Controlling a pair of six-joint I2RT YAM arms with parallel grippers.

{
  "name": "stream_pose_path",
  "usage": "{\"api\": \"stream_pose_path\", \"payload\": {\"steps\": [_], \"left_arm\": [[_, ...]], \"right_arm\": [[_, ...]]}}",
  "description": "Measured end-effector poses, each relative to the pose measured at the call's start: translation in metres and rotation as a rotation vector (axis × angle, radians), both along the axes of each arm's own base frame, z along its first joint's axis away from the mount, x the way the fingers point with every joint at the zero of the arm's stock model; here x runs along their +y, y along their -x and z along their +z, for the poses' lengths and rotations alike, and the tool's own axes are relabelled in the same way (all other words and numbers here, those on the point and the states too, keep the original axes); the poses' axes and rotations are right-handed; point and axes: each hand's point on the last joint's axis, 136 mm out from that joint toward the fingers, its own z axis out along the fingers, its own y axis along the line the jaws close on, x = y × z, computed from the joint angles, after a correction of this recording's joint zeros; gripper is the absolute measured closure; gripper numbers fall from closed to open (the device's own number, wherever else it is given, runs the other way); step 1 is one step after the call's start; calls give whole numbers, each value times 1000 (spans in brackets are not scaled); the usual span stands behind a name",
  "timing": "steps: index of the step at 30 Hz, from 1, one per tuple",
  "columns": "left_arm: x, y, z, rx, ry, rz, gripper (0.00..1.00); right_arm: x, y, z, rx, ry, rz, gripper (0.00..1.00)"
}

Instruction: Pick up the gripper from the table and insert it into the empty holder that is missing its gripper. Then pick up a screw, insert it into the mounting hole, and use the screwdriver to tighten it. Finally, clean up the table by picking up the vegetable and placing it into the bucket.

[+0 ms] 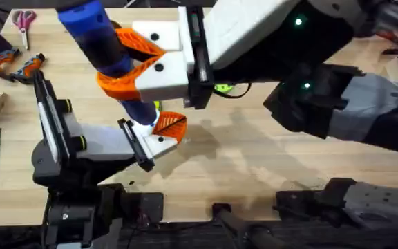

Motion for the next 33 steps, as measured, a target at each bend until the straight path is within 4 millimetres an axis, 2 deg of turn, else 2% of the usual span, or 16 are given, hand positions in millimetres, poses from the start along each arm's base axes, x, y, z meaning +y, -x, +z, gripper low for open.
{"api": "stream_pose_path", "payload": {"steps": [33], "left_arm": [[0, 0, 0, 1, 0, 0, 995]], "right_arm": [[4, -5, -6, 4, 4, -3, 975]]}}
